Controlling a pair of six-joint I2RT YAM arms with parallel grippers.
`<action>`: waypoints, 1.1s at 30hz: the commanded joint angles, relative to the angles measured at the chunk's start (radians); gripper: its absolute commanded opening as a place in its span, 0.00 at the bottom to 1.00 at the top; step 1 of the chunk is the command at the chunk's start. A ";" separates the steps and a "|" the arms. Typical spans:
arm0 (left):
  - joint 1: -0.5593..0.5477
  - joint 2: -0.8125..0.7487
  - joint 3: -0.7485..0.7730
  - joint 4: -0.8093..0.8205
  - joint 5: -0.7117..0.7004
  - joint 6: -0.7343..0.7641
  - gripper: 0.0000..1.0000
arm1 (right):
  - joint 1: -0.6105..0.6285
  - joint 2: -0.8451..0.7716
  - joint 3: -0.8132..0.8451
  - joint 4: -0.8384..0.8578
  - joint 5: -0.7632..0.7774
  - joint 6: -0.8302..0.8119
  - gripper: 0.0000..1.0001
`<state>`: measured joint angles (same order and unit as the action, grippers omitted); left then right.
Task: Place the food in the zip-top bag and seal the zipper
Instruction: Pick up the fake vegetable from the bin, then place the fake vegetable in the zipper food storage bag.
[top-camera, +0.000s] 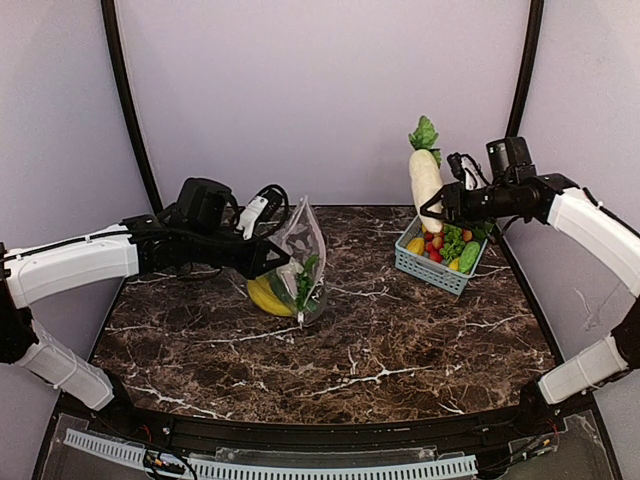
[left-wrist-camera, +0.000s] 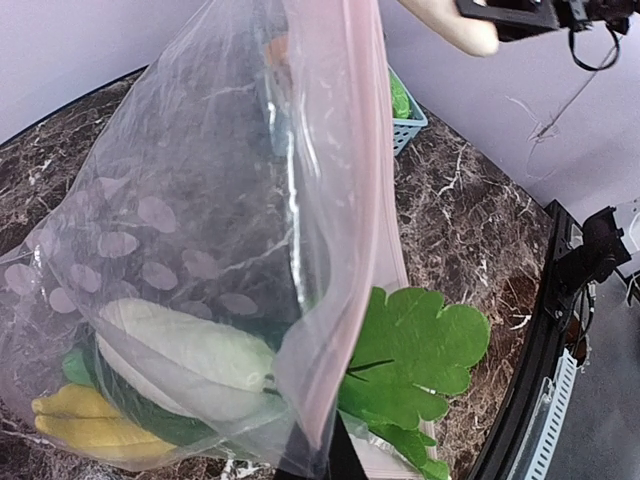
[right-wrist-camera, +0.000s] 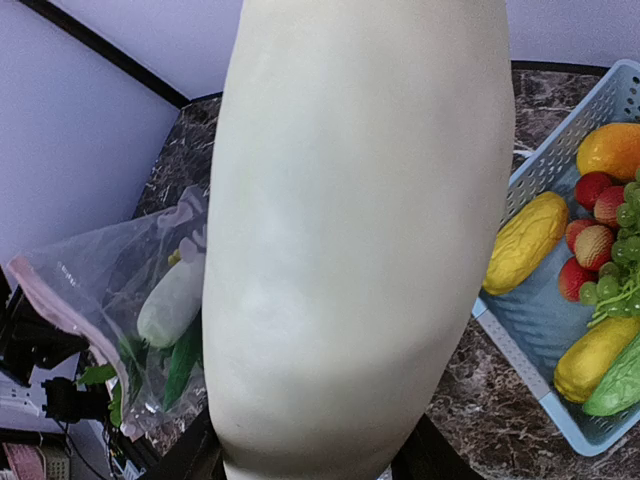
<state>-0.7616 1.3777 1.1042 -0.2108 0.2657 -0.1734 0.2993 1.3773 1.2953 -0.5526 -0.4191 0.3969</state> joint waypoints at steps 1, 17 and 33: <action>0.035 -0.029 -0.016 0.012 -0.016 0.008 0.01 | 0.089 -0.049 0.013 -0.177 -0.079 -0.049 0.44; 0.071 -0.080 -0.023 0.013 -0.072 0.031 0.01 | 0.540 -0.004 0.148 -0.335 -0.228 -0.013 0.44; 0.071 -0.080 -0.023 0.020 -0.037 0.018 0.01 | 0.635 -0.004 0.092 -0.204 -0.304 0.056 0.45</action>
<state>-0.6964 1.3243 1.0966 -0.2096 0.2195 -0.1604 0.9268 1.3422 1.4067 -0.8139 -0.6819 0.4244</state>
